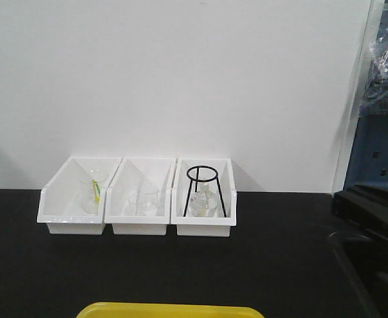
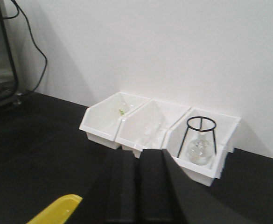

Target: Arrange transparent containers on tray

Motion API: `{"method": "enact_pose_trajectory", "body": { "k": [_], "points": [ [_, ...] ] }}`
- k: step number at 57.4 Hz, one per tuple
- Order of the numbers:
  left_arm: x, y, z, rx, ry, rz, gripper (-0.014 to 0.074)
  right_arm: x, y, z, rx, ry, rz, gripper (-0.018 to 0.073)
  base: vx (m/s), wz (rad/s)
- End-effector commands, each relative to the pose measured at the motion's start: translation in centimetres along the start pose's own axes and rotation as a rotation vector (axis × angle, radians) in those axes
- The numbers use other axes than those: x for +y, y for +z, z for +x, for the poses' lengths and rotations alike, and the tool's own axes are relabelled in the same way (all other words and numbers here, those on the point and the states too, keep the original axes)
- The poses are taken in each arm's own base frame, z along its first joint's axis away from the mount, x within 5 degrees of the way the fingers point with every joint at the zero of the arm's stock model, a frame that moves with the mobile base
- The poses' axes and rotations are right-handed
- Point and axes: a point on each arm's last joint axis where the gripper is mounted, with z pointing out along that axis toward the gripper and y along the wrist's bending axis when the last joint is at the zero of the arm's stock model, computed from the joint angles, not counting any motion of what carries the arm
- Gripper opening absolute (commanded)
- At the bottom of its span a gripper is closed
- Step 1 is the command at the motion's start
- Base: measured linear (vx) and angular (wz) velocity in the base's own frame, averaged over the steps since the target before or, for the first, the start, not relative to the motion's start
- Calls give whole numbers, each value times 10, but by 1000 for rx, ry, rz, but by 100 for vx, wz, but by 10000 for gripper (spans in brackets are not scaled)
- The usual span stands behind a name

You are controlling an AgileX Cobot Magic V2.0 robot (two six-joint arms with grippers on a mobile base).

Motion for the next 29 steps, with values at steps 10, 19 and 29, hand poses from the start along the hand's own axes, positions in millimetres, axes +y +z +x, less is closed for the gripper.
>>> {"method": "enact_pose_trajectory", "body": {
  "k": [10,19,29],
  "points": [
    [-1,1,2,-69,-6,10,-8,-16,-51,-5,36,49,226,-13,0,0],
    [-1,1,2,-69,-6,10,-8,-19,-78,-5,-3,-22,290,-13,0,0],
    [-1,1,2,-69,-6,10,-8,-22,-94,24,-51,-171,358,-13,0,0]
  ]
}}
